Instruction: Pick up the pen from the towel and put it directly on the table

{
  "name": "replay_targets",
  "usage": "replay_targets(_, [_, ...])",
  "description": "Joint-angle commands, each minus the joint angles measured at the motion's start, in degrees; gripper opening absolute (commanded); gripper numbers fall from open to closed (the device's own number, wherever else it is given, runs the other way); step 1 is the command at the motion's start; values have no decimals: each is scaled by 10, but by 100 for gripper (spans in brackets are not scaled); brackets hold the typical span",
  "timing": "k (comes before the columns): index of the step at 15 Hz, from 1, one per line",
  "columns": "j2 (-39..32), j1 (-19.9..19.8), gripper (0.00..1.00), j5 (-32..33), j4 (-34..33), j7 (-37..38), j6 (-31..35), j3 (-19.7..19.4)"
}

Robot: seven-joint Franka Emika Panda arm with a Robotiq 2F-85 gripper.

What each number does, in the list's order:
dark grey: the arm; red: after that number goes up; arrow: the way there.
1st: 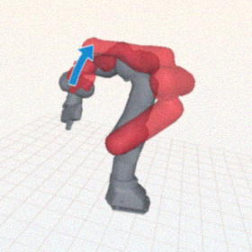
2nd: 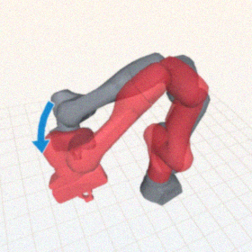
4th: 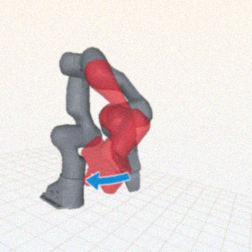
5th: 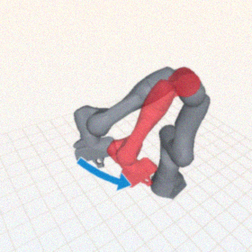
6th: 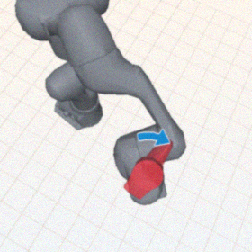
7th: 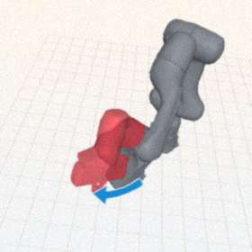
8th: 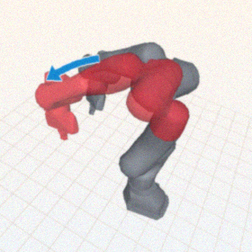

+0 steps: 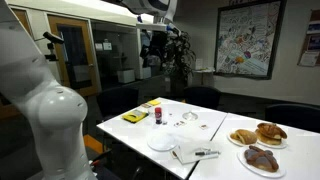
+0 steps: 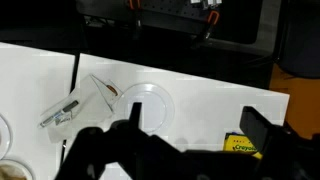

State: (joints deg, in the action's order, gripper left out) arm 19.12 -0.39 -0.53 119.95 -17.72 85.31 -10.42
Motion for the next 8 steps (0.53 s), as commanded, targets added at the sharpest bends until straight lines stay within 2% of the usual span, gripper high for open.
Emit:
replay_targets(1, [-1, -11, 100, -2, -1, -3, -1, 9])
replay_targets(4, [16, -18, 100, 15, 24, 0, 43, 8])
replay_targets(5, [14, -20, 100, 11, 25, -1, 46, 5])
replay_targets(6, [6, -17, 100, -24, 16, -17, 17, -4])
replay_targets(8, [1, -17, 100, -13, 7, -4, 21, 5])
